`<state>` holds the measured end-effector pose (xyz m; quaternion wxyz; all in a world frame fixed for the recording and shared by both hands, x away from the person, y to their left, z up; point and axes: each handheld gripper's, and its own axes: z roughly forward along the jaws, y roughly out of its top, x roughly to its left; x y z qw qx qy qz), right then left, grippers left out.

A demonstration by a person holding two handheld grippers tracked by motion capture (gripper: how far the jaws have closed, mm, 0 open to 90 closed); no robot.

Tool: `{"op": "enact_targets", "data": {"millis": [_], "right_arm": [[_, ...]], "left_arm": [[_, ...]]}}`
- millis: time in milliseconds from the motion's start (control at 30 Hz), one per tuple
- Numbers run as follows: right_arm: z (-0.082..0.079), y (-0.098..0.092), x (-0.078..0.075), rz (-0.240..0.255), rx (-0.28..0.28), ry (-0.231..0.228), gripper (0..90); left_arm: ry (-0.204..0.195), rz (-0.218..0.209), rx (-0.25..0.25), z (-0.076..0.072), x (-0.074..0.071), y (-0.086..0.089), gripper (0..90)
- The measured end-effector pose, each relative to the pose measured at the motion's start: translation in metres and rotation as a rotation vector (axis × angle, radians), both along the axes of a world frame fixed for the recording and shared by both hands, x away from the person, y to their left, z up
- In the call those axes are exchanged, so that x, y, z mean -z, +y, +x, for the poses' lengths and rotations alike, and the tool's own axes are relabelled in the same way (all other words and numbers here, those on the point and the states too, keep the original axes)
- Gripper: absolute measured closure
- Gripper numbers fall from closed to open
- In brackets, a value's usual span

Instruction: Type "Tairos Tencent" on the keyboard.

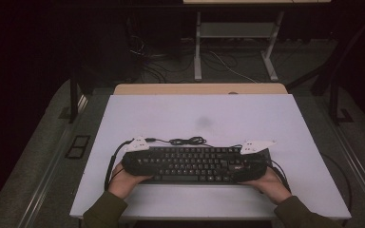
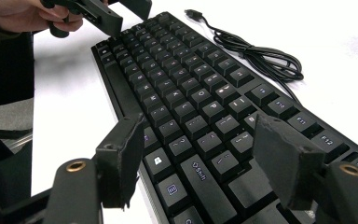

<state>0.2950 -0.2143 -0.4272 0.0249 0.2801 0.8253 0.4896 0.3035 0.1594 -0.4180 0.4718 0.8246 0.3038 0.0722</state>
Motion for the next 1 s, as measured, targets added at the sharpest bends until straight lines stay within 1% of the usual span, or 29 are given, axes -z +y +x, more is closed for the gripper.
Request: {"op": "enact_targets", "data": {"millis": [133,200,333,500,567,733,900,967,1000], "right_arm": [[0.000,0.000,0.000,-0.001,-0.002,-0.001,33.5],[0.000,0.000,0.000,0.000,-0.002,0.000,33.5],[0.000,0.000,0.000,0.000,-0.002,0.000,33.3],[0.000,0.000,0.000,0.000,-0.002,-0.001,33.3],[0.000,0.000,0.000,0.000,-0.002,0.000,33.3],[0.000,0.000,0.000,0.000,-0.001,0.000,33.2],[0.000,0.000,0.000,0.000,-0.003,-0.001,33.2],[0.000,0.000,0.000,0.005,0.001,-0.001,33.1],[0.000,0.000,0.000,0.005,0.001,-0.001,33.1]], "left_arm": [[0.002,-0.005,-0.011,-0.002,0.000,0.006,43.0],[0.001,-0.001,-0.014,-0.003,0.000,0.009,43.8],[0.007,0.000,-0.021,-0.007,0.002,0.018,47.1],[0.009,-0.002,-0.038,-0.011,0.002,0.027,54.4],[0.010,0.004,-0.037,-0.011,0.003,0.028,56.7],[0.010,0.018,-0.036,-0.011,0.004,0.028,65.2],[0.016,0.024,-0.032,-0.011,0.004,0.028,76.0],[0.020,0.037,-0.020,-0.010,0.005,0.028,81.4],[0.020,0.043,-0.018,-0.010,0.006,0.027,81.4]]}}
